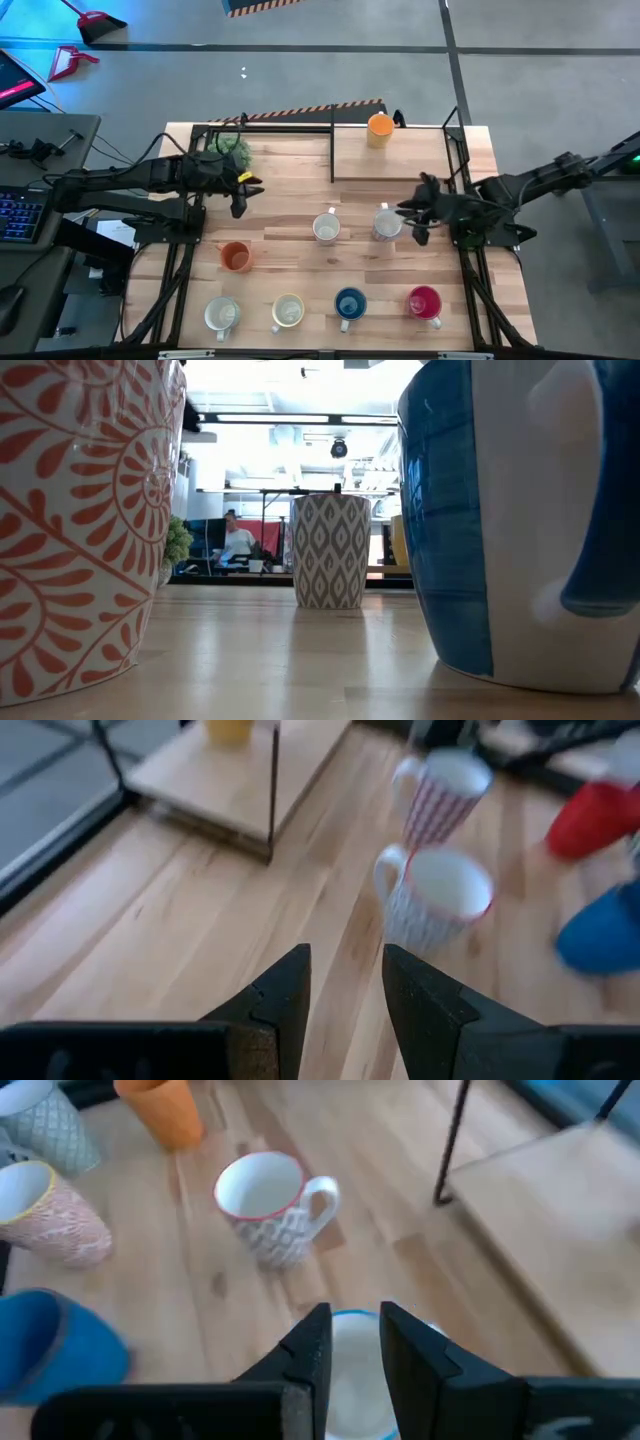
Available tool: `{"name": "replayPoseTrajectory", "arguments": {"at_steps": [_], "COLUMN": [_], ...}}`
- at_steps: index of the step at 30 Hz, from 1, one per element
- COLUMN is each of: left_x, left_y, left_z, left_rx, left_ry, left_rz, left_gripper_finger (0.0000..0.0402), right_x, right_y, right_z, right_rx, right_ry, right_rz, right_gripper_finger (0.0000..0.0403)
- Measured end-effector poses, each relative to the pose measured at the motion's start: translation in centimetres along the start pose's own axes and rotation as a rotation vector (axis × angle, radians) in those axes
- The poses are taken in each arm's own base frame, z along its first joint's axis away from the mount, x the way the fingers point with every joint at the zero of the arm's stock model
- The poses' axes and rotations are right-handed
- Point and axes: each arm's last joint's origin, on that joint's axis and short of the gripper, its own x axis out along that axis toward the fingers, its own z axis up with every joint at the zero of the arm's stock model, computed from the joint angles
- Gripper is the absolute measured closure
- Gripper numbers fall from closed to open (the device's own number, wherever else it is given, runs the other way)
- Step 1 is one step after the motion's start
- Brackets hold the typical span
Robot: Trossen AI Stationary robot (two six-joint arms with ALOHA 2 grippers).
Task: Place coffee mugs
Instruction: Put the gray patterned mug on the shelf
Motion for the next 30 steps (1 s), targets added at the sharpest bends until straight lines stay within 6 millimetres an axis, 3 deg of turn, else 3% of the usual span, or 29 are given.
{"name": "replayPoseTrajectory", "arguments": {"at_steps": [8, 11, 14, 17, 22, 30], "left_x": [0.7, 1.3, 2.0, 2.7, 4.6, 6.5], "left_y": [-0.9, -1.6, -2.1, -2.3, -2.7, -4.5], "left_z": [2.8, 3.8, 4.9, 5.7, 5.1, 3.5], "left_rx": [0.017, 0.164, 0.210, 0.134, 0.093, 0.067], "left_ry": [-0.251, -0.334, -0.448, -0.504, -0.419, -0.280], "left_rz": [-0.108, -0.210, -0.253, -0.274, -0.264, -0.290], "left_gripper_finger": [0.0286, 0.0286, 0.0286, 0.0286, 0.0286, 0.0286], "right_x": [0.5, 0.6, 0.0, -1.1, -2.2, -0.6], "right_y": [-2.3, -2.7, -2.9, -2.8, -2.5, -1.8], "right_z": [-4.0, -4.4, -3.8, -2.5, -0.4, 0.3], "right_rx": [-0.033, -0.103, -0.045, -0.028, -0.030, -0.064], "right_ry": [-0.344, -0.423, -0.466, -0.463, -0.371, -0.141], "right_rz": [0.044, 0.037, 0.071, 0.135, 0.117, 0.053], "right_gripper_finger": [0.0337, 0.0337, 0.0337, 0.0336, 0.0336, 0.0335]}}
